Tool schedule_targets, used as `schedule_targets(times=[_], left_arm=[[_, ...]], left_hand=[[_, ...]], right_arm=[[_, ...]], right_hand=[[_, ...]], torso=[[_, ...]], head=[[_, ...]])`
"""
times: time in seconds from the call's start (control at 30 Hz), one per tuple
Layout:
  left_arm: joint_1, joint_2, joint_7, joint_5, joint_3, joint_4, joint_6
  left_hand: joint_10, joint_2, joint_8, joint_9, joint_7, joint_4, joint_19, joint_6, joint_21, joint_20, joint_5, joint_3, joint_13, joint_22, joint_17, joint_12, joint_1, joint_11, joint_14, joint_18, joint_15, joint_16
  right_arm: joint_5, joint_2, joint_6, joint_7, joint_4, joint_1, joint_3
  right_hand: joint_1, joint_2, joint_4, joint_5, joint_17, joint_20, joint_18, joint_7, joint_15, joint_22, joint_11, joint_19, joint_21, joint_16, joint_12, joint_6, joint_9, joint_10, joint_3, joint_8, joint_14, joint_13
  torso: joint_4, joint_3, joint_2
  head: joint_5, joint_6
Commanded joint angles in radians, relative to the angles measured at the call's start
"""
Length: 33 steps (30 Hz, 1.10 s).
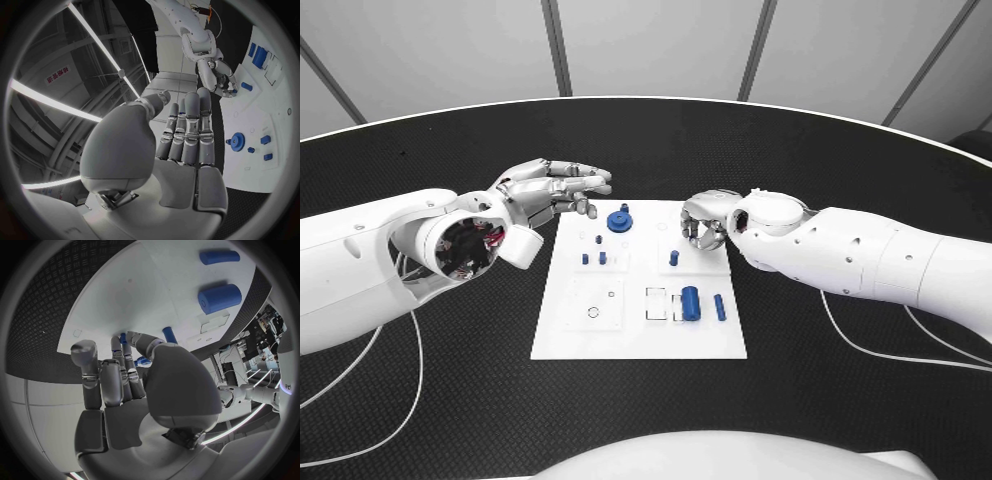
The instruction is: Assemble the parts on the task board
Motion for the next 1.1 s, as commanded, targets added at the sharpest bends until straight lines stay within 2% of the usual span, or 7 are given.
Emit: schedule_targets(times=[0.03,0.13,0.47,0.83,1.1], left_arm=[[0.000,-0.001,0.000,0.000,0.000,0.001,-0.001],[0.000,-0.002,0.000,0.000,0.000,0.002,-0.001],[0.000,-0.003,-0.001,0.000,0.000,0.003,-0.002],[0.000,-0.006,-0.001,0.000,0.000,0.004,-0.002],[0.000,-0.008,-0.002,0.000,0.000,0.004,-0.002]], left_hand=[[-0.004,0.011,0.007,0.001,0.007,0.001,-0.001,0.003,-0.005,0.005,-0.005,-0.005,0.000,-0.001,0.001,0.003,0.003,0.002,-0.008,0.006,0.000,-0.004],[-0.004,0.011,0.007,0.001,0.007,0.001,-0.001,0.003,-0.005,0.005,-0.005,-0.005,0.000,-0.001,0.001,0.003,0.003,0.002,-0.008,0.006,0.000,-0.004],[-0.004,0.012,0.007,0.001,0.007,0.000,-0.001,0.003,-0.006,0.005,-0.005,-0.005,0.000,-0.001,0.001,0.003,0.003,0.002,-0.009,0.006,0.000,-0.003],[-0.004,0.012,0.007,0.001,0.007,0.000,-0.001,0.003,-0.006,0.005,-0.005,-0.005,0.000,-0.001,0.001,0.003,0.003,0.002,-0.009,0.006,0.000,-0.003],[-0.004,0.012,0.007,0.001,0.007,0.000,-0.001,0.003,-0.006,0.005,-0.005,-0.005,0.000,-0.001,0.001,0.003,0.003,0.002,-0.009,0.006,0.000,-0.003]], right_arm=[[-0.005,-0.001,-0.002,-0.008,0.001,-0.001,0.000],[-0.008,-0.003,-0.007,-0.011,0.003,-0.001,0.000],[-0.012,-0.011,-0.045,-0.010,0.013,-0.002,0.000],[-0.012,-0.027,-0.113,-0.007,0.035,-0.002,0.000],[-0.012,-0.048,-0.124,-0.009,0.059,-0.002,0.000]], right_hand=[[0.015,0.016,-0.017,-0.003,0.027,-0.006,-0.010,0.000,-0.010,0.006,-0.002,0.002,0.008,0.003,0.007,0.014,0.004,0.012,0.005,0.009,0.054,0.011],[0.025,0.024,-0.027,-0.003,0.028,-0.009,-0.012,-0.001,-0.012,0.015,-0.003,0.004,0.018,0.005,0.010,0.023,0.008,0.020,0.008,0.013,0.055,0.018],[0.033,0.033,-0.039,0.001,0.031,-0.013,-0.016,-0.006,-0.016,0.036,-0.008,0.012,0.044,0.010,0.017,0.042,0.015,0.037,0.012,0.021,0.056,0.030],[0.030,0.031,-0.039,0.001,0.031,-0.013,-0.017,-0.006,-0.017,0.040,-0.008,0.013,0.049,0.011,0.017,0.044,0.016,0.038,0.010,0.021,0.057,0.031],[0.023,0.030,-0.037,-0.001,0.032,-0.014,-0.017,-0.006,-0.017,0.043,-0.009,0.014,0.051,0.012,0.017,0.047,0.017,0.039,0.006,0.022,0.057,0.034]], torso=[[0.0002,0.0000,0.000],[-0.0002,-0.0002,-0.001],[-0.0003,0.0003,-0.003],[-0.0001,-0.0003,-0.003],[0.0002,-0.0002,-0.003]], head=[[-0.001,-0.005],[-0.001,-0.008],[-0.003,-0.013],[-0.002,-0.014],[-0.002,-0.015]])
